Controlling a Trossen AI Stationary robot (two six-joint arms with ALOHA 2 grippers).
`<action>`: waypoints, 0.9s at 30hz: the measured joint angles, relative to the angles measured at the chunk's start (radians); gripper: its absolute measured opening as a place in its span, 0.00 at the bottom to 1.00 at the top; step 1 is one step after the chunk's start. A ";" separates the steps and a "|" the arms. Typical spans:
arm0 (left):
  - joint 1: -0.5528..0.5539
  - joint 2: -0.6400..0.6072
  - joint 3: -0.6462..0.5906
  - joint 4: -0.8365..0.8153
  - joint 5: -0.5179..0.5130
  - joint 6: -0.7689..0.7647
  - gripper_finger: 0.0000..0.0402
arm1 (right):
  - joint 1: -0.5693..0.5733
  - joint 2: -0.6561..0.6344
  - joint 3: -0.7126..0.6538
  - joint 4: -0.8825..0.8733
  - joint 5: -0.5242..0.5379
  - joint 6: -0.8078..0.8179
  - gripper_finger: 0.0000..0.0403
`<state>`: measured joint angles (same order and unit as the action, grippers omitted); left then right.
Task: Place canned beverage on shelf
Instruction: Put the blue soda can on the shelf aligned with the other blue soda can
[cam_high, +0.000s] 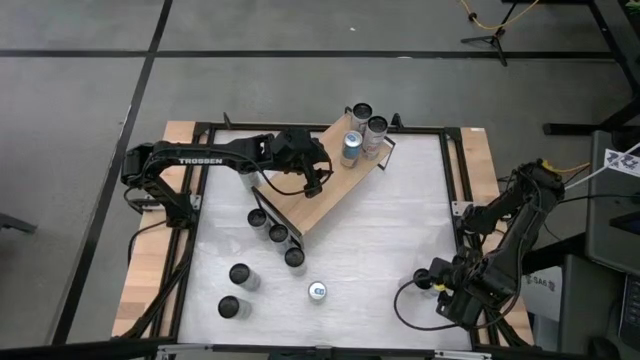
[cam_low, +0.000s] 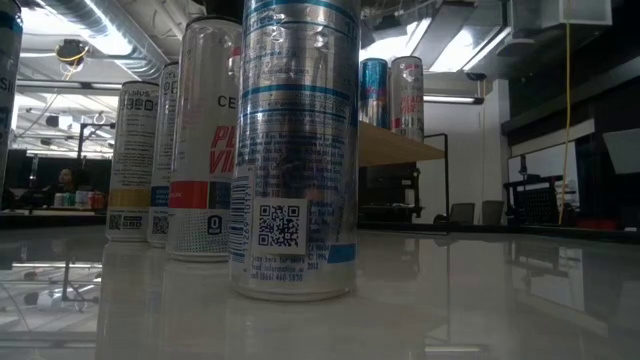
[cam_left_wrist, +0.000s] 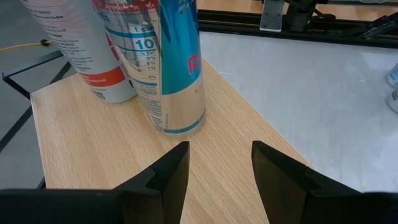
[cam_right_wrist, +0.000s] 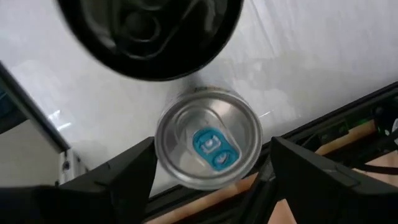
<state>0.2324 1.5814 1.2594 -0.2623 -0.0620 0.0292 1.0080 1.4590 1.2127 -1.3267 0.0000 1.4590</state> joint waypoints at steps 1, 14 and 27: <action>0.000 0.000 0.000 0.000 0.000 0.000 0.41 | 0.000 0.000 -0.006 0.002 0.003 0.000 0.76; 0.000 0.000 0.000 0.000 0.000 0.000 0.41 | 0.000 0.000 -0.108 0.131 0.035 0.000 0.76; 0.000 0.000 0.000 0.000 0.000 -0.001 0.41 | 0.000 0.000 -0.129 0.151 0.036 0.000 0.75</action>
<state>0.2322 1.5814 1.2594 -0.2626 -0.0620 0.0280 1.0077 1.4586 1.0832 -1.1758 0.0357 1.4593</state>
